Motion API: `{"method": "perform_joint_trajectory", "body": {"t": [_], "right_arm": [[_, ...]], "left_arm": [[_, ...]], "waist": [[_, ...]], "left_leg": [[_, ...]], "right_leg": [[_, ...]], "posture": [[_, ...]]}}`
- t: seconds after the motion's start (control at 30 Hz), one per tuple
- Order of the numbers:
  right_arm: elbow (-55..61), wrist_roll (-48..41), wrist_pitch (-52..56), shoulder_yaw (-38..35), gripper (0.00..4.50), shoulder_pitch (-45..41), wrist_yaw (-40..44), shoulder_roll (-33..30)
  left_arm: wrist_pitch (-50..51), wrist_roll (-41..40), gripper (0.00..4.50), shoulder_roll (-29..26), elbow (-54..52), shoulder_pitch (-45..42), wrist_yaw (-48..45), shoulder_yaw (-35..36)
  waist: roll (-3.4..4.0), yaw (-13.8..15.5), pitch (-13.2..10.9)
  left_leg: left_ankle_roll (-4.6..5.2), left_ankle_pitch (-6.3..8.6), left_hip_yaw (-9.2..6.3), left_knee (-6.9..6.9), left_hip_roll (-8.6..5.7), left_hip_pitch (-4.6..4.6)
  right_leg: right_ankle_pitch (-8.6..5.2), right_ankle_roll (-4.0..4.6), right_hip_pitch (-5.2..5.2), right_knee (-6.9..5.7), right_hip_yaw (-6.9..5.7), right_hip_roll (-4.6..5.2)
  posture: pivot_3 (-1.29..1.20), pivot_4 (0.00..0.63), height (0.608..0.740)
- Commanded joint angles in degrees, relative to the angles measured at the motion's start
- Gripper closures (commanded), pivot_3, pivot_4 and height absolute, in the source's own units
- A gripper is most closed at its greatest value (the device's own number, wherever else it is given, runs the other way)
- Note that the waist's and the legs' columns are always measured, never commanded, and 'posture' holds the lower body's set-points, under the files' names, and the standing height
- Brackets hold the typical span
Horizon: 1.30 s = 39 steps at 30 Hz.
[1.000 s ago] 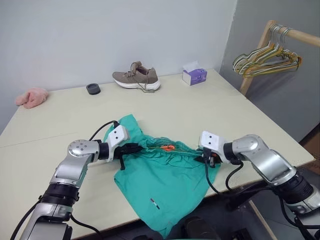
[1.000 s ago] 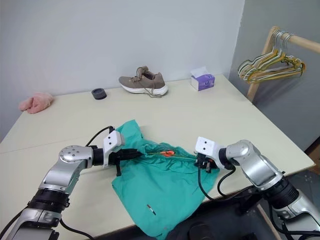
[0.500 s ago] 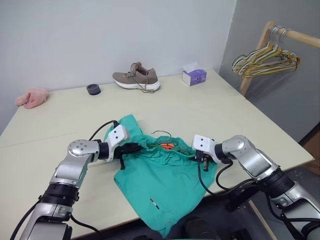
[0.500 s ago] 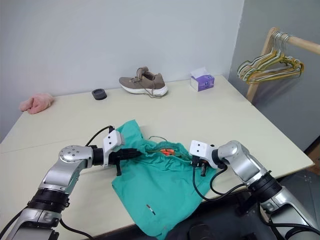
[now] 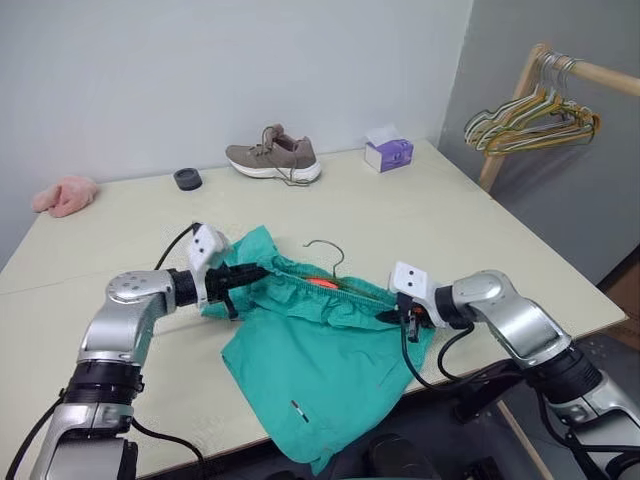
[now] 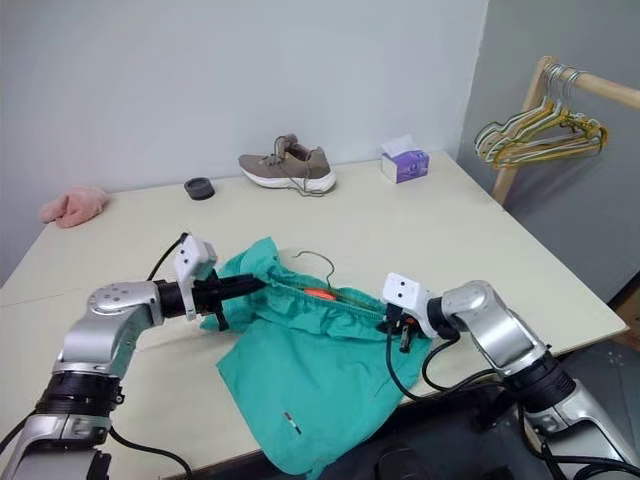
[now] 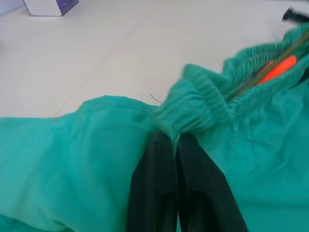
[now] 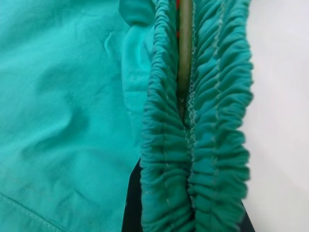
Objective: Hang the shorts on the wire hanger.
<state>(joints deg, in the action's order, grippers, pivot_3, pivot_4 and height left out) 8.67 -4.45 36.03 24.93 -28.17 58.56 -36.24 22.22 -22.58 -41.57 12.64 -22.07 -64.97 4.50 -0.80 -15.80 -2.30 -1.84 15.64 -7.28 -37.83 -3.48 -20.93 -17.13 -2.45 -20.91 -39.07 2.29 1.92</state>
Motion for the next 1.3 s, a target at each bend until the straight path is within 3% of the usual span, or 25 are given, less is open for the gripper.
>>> {"method": "perform_joint_trajectory", "body": {"t": [0.03, 0.17, 0.33, 0.43, 0.73, 1.03, 1.13, 1.3], "right_arm": [[1.73, 3.11, -5.30, 0.11, 4.50, -0.78, -0.48, -1.66], [1.54, 2.10, -3.85, -1.56, 4.50, -0.26, -0.77, -1.01], [3.34, -2.70, 4.53, -7.34, 4.50, 2.17, -1.27, -1.61], [5.76, -7.11, 13.20, -14.08, 4.50, 5.35, -2.68, -2.88], [9.10, -13.26, 27.16, -37.20, 4.50, 15.50, -10.85, -7.77], [9.28, -11.45, 35.17, -58.55, 4.50, 22.90, -22.52, -9.00], [9.45, -10.53, 36.89, -63.97, 4.50, 25.93, -24.72, -10.50], [9.92, -9.65, 38.39, -69.47, 4.50, 27.44, -28.00, -11.81]], "left_arm": [[3.43, -2.86, 3.33, -3.05, -4.76, 0.62, -3.50, 1.35], [2.69, -2.94, 2.05, -4.35, -4.49, 0.37, -2.96, 3.13], [2.21, -3.45, 2.05, -3.42, 0.41, -3.37, 3.04, 8.09], [4.44, -5.09, 2.05, -3.27, -4.05, -1.82, 2.17, 8.25], [14.76, -11.95, 2.05, 3.88, -24.25, -2.62, 2.79, -2.43], [14.94, -9.18, 2.05, 14.26, -25.56, -12.45, 7.68, -12.65], [12.59, -6.64, 1.57, 16.92, -23.99, -14.39, 8.16, -15.45], [7.91, -0.89, 0.09, 20.93, -20.77, -17.43, 11.14, -18.66]], "waist": [[0.02, -0.03, -0.01], [0.02, 0.05, -0.01], [0.00, 0.21, -0.01], [0.01, 0.36, 0.00], [0.01, 1.23, -0.01], [0.12, -1.40, -0.01], [0.35, -2.74, 0.12], [0.41, -5.48, 0.16]], "left_leg": [[0.00, 0.00, 0.01, 0.00, 0.00, 0.00], [0.00, 0.00, 0.01, 0.00, 0.00, 0.00], [0.00, 0.00, -0.01, -0.04, 0.00, 0.00], [0.00, 0.00, 0.00, -0.04, -0.01, 0.00], [0.09, 0.09, 0.06, -0.04, -0.05, -0.20], [0.10, 0.08, 0.25, -0.17, -0.05, 0.14], [0.10, 0.09, 0.25, -0.14, -0.04, 0.16], [0.14, 0.11, 0.28, -0.09, -0.04, 0.14]], "right_leg": [[0.00, 0.00, -0.01, 0.00, 0.01, 0.00], [0.00, 0.01, 0.00, 0.01, 0.01, 0.00], [0.01, 0.01, 0.00, 0.01, 0.00, 0.00], [0.03, 0.04, -0.01, 0.03, 0.02, 0.00], [0.11, 0.19, -0.05, 0.10, 0.05, 0.03], [-0.05, -0.15, 0.43, 0.13, 0.16, -0.01], [-0.10, -0.21, 0.47, 0.14, 0.15, -0.06], [-0.13, -0.27, 0.49, 0.20, 0.17, -0.09]], "posture": [[-0.30, 0.000, 0.740], [-0.30, 0.000, 0.740], [-0.31, 0.000, 0.740], [-0.32, 0.000, 0.740], [-0.40, 0.000, 0.740], [-0.47, 0.000, 0.740], [-0.49, 0.000, 0.740], [-0.53, 0.000, 0.740]]}}
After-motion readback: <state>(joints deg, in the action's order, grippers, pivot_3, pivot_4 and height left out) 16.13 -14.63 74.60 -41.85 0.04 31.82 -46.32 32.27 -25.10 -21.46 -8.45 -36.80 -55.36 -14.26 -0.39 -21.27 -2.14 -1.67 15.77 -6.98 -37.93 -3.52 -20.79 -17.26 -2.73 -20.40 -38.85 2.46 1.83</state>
